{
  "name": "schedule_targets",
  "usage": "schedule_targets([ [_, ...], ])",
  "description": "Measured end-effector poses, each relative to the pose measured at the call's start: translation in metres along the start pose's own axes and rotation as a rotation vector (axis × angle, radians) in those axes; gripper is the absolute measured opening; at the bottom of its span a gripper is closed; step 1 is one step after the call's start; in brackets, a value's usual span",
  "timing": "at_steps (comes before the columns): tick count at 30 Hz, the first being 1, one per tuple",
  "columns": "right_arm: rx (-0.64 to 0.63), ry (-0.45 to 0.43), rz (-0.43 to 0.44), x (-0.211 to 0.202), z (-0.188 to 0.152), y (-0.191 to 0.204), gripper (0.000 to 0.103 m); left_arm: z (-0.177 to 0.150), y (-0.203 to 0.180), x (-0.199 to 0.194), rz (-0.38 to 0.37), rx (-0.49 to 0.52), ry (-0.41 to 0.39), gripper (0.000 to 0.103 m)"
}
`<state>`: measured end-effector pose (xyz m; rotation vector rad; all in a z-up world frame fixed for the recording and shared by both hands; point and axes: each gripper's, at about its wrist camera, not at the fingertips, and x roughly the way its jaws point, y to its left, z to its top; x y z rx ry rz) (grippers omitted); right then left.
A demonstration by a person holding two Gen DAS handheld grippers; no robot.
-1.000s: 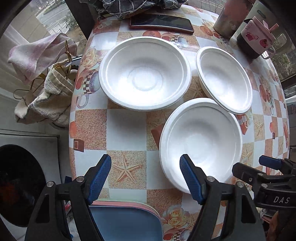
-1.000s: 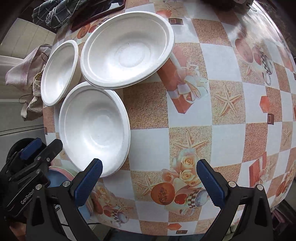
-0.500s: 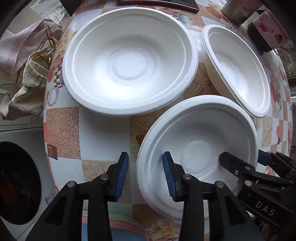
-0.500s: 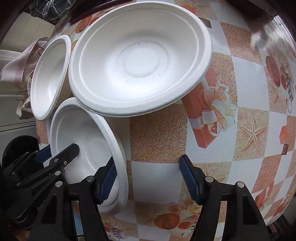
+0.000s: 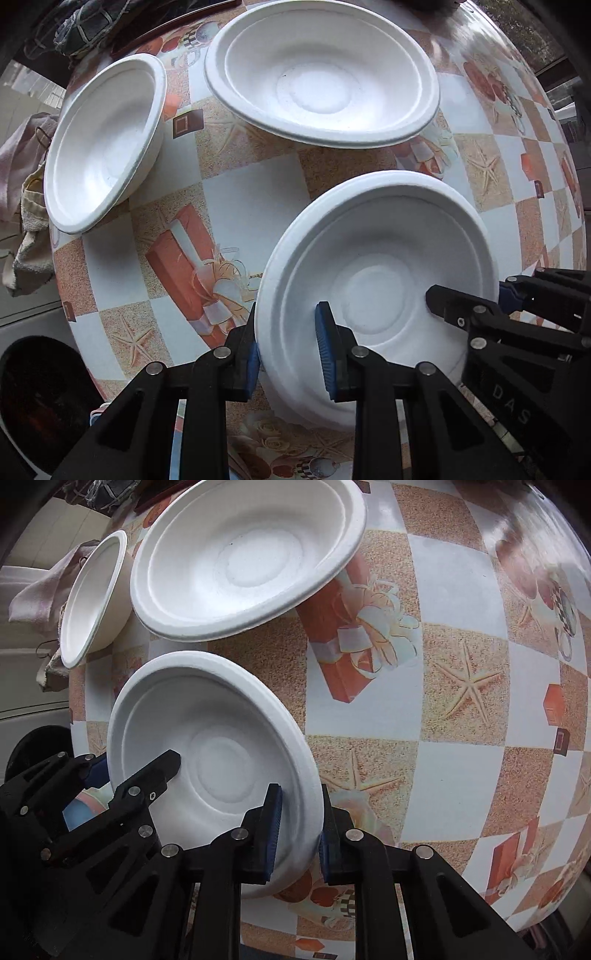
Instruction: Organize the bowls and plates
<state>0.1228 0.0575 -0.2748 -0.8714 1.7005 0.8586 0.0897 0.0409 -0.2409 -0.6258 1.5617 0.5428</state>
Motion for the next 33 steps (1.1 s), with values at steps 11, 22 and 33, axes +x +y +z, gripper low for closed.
schedule_targets([
  [11,0.251,-0.011,-0.02,-0.009,-0.092,-0.126,0.02,-0.04,-0.153,0.008,-0.042,0.321,0.029,0.032],
  [22,0.363,-0.036,0.002,-0.007,-0.142,-0.177,0.021,-0.044,-0.206,0.003,-0.058,0.435,0.042,0.05],
  [33,0.396,-0.151,0.021,-0.062,-0.151,-0.228,0.089,-0.048,-0.122,-0.036,-0.177,0.34,0.031,0.071],
])
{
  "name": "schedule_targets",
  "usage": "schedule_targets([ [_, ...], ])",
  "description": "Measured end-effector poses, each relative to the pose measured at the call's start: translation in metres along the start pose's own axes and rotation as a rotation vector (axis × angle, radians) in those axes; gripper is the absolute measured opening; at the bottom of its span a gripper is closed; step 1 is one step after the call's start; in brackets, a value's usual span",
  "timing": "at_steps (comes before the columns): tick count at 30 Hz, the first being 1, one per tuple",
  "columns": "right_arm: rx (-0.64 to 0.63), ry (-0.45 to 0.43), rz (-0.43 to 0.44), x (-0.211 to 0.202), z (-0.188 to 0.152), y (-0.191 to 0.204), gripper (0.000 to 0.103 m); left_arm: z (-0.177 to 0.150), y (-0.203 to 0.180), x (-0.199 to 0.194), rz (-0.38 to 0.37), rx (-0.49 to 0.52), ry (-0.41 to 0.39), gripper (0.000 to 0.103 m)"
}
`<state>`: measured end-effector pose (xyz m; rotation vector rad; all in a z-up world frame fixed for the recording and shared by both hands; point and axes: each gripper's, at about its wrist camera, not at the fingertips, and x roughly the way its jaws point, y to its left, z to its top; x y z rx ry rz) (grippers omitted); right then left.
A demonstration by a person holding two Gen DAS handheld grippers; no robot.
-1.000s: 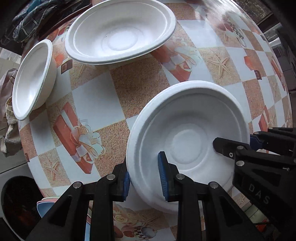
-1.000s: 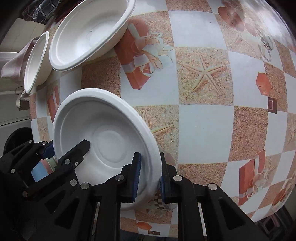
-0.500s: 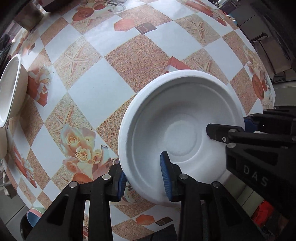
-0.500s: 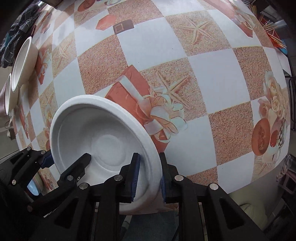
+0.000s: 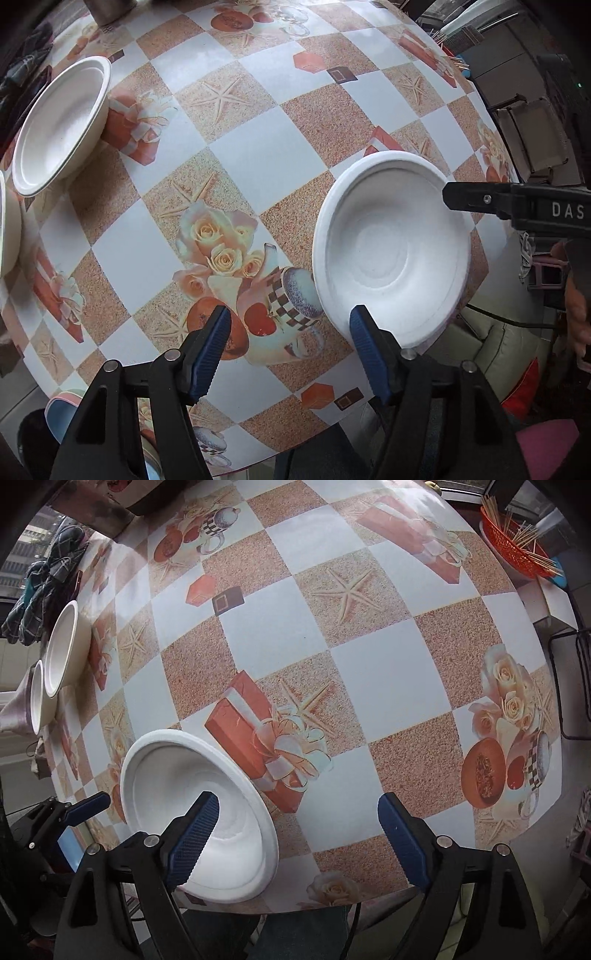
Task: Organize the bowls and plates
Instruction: 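Move the left gripper to a second white bowl and close on its rim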
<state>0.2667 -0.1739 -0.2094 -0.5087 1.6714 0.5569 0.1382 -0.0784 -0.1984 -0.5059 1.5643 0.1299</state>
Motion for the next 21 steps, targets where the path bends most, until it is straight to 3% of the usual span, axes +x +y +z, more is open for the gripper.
schedule_targets([
  [5,0.002,-0.035,-0.018,-0.035,0.033,-0.016,0.089,-0.016,0.028,-0.027,-0.065,-0.059,-0.041,0.071],
  [8,-0.026,-0.051,-0.025,-0.052,0.054,-0.016,0.089,-0.012,0.043,-0.044,-0.055,-0.122,-0.098,0.072],
  [13,-0.129,-0.078,-0.055,-0.053,0.075,0.024,0.089,-0.001,0.09,-0.058,0.003,-0.341,-0.202,0.073],
  [21,-0.306,-0.106,-0.058,-0.042,0.104,0.117,0.089,0.034,0.149,-0.051,0.107,-0.628,-0.263,0.073],
])
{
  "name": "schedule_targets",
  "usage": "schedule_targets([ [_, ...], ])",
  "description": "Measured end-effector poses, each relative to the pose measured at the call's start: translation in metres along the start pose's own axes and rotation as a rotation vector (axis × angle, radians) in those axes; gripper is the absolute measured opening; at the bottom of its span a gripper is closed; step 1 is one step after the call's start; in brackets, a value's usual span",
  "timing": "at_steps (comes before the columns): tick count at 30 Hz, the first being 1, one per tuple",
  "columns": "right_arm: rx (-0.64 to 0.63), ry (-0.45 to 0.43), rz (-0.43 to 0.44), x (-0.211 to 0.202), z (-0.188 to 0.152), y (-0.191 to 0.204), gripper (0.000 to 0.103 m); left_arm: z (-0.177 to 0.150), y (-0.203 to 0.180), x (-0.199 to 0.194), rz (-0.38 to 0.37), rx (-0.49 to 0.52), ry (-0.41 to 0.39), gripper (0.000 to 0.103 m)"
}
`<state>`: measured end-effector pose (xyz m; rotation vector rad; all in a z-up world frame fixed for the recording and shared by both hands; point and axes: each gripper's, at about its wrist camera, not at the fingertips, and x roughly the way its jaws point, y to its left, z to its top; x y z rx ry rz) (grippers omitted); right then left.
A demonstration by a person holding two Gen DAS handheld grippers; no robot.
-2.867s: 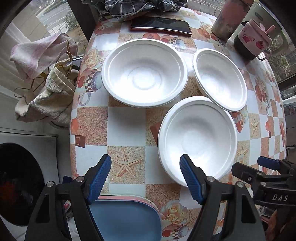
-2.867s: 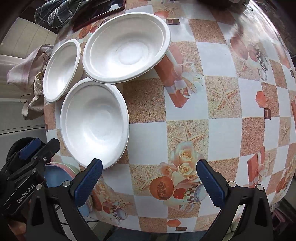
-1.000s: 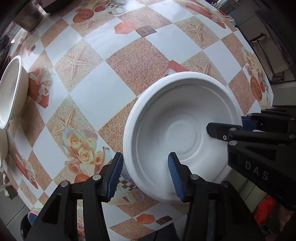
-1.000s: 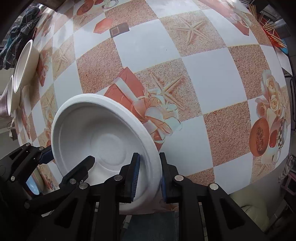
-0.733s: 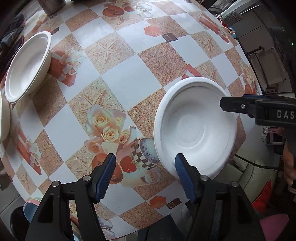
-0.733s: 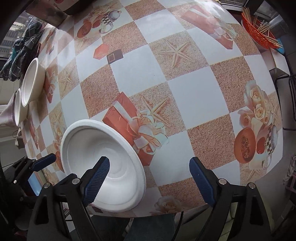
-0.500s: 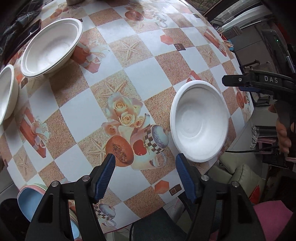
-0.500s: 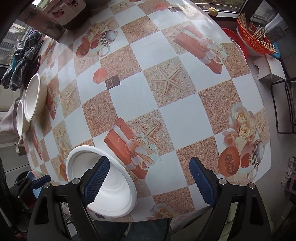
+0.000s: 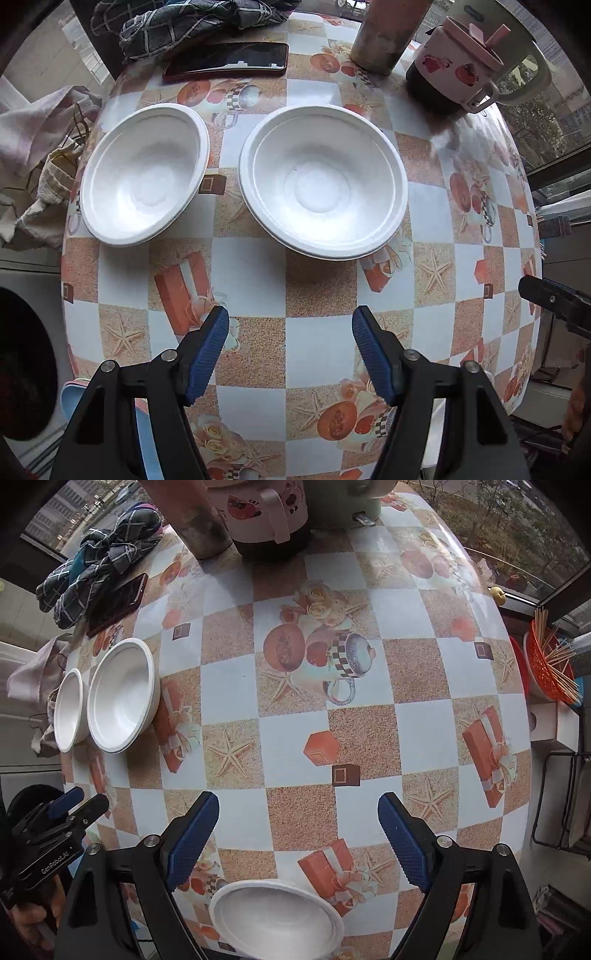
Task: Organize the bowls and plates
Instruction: 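Move the left gripper to a second white bowl and close on its rim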
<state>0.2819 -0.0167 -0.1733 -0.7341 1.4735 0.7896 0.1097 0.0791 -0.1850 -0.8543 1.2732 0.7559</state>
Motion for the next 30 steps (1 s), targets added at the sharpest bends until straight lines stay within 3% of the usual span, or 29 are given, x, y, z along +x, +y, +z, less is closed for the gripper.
schedule_targets([
  [5,-0.047,0.01,0.033,0.02,0.037,0.045,0.089,0.034,0.004,0.009,0.053,-0.069,-0.052,0.073],
  [8,-0.038,0.029,0.054,0.035,0.051,0.064,0.089,0.052,-0.009,0.002,0.167,0.035,-0.133,0.073],
  [12,-0.002,0.056,0.078,0.055,0.059,0.077,0.089,0.073,-0.026,0.004,0.256,0.201,-0.188,0.073],
  [19,0.037,0.088,0.114,0.081,0.061,0.09,0.089,0.111,-0.029,0.03,0.267,0.341,-0.131,0.073],
  [20,-0.007,0.061,0.143,0.084,0.062,0.091,0.089,0.114,-0.03,0.034,0.275,0.364,-0.121,0.073],
  [25,0.007,0.069,0.159,0.098,0.063,0.099,0.089,0.123,-0.035,0.057,0.297,0.433,-0.044,0.072],
  [26,0.007,0.073,0.164,0.1,0.062,0.101,0.083,0.123,-0.036,0.06,0.294,0.434,-0.034,0.071],
  [27,0.007,0.081,0.168,0.103,0.062,0.102,0.071,0.123,-0.037,0.062,0.284,0.435,-0.023,0.064],
  [30,0.029,0.097,0.204,0.109,0.059,0.102,0.059,0.122,-0.044,0.067,0.252,0.446,0.017,0.042],
])
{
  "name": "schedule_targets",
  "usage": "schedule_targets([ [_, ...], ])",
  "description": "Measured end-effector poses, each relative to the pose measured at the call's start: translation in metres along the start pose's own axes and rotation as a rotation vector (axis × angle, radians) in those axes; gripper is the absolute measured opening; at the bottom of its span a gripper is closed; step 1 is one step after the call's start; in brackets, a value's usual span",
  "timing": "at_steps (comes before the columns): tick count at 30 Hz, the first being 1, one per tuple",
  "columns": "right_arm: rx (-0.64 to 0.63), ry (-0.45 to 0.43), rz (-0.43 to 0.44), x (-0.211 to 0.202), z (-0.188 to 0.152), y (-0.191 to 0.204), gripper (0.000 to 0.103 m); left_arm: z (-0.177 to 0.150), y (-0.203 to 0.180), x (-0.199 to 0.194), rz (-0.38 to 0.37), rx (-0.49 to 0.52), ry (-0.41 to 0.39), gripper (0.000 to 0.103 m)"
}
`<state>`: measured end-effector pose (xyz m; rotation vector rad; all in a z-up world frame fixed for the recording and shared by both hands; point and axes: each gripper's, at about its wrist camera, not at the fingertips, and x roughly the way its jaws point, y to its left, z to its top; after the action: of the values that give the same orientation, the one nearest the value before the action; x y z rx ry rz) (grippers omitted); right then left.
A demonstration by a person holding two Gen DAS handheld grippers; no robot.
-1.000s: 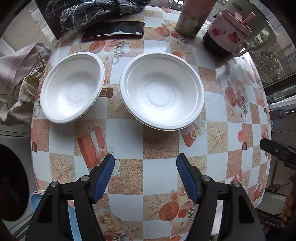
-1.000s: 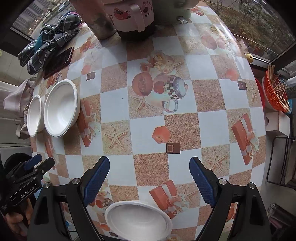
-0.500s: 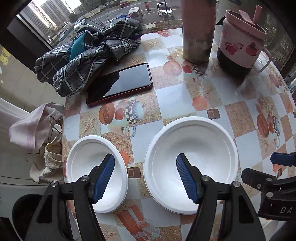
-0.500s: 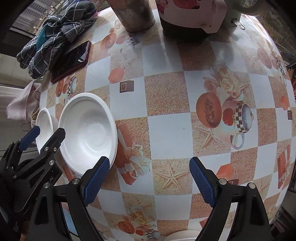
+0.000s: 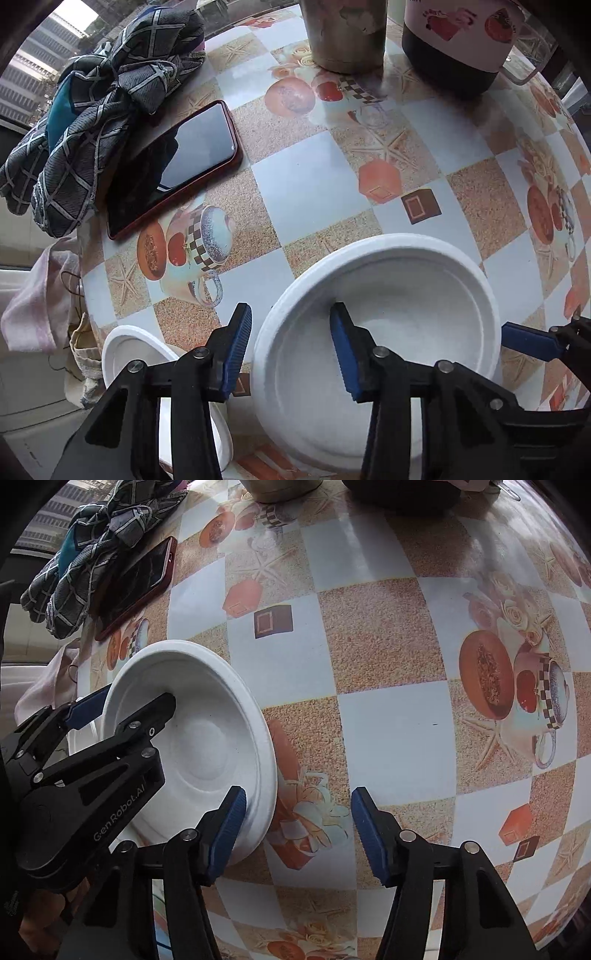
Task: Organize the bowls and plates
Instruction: 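Move the left gripper to a second white bowl and close on its rim, then lift the second white bowl with the left gripper and carry it over the first bowl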
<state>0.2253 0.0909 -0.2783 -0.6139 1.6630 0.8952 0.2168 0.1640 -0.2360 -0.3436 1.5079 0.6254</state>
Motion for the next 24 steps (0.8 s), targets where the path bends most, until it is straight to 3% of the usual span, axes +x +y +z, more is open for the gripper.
schedule_targets([
  [1,-0.003,-0.004,0.009,0.0,0.0,0.0,0.056,0.0,-0.001,-0.001,0.004,0.001,0.0,0.042],
  [3,-0.016,0.01,0.042,0.0,0.0,0.001,0.038,-0.001,-0.005,-0.001,-0.036,0.012,0.014,0.037],
  [6,-0.034,0.032,0.02,0.001,-0.003,0.0,0.021,-0.01,-0.014,-0.001,-0.07,0.011,0.03,0.032],
  [10,-0.065,0.061,-0.001,-0.001,-0.016,-0.011,0.021,-0.034,-0.029,-0.004,-0.091,0.016,0.047,0.031],
  [15,-0.115,0.122,-0.032,0.003,-0.053,-0.015,0.021,-0.086,-0.043,-0.011,-0.087,-0.004,0.057,0.031],
  [24,-0.238,0.191,-0.131,0.021,-0.136,0.013,0.022,-0.188,-0.044,-0.018,-0.085,-0.076,0.14,0.031],
])
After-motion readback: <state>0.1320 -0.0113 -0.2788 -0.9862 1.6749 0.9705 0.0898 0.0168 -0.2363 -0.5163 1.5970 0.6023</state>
